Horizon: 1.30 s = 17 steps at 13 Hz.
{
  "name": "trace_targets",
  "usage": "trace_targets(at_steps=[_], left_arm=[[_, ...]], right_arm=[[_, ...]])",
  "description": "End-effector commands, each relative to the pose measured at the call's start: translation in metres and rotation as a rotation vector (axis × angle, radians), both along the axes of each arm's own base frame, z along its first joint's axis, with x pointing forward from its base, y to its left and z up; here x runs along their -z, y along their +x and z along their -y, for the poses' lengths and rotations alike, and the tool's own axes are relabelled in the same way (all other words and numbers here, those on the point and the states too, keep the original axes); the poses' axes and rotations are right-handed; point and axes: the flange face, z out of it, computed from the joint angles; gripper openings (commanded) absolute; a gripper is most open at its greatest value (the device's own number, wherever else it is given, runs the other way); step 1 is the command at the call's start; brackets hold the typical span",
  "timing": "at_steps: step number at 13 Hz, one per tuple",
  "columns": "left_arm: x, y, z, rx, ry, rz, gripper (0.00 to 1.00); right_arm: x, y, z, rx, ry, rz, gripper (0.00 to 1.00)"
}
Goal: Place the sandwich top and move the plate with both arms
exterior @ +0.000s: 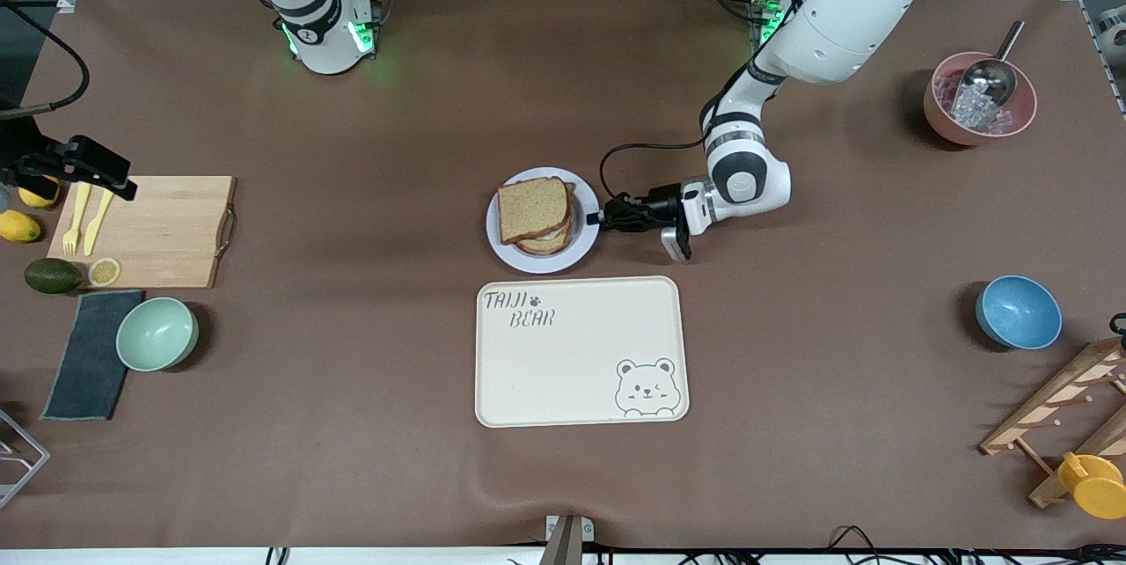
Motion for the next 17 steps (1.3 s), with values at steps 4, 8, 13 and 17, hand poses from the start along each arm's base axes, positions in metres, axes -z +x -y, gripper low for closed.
trace_targets(at_steps=[4,8,13,17], left_arm=[[-0.012,0.000,0.023,-0.035,-0.157,0.098,0.00],[-0.024,0.004,0.032,-0.094,-0.234,0.126,0.00],[-0.050,0.051,-0.003,-0.188,-0.260,0.137,0.00],[-0.074,0.079,-0.017,-0.247,-0.274,0.084,0.00]], right_arm=[[-0.001,0.000,0.000,0.014,-0.014,-0.004,1.00],[0.001,0.001,0.000,0.014,-0.014,-0.007,1.00],[0.001,0.001,0.000,0.014,-0.014,-0.009,1.00],[0.002,0.001,0.000,0.012,-0.014,-0.010,1.00]])
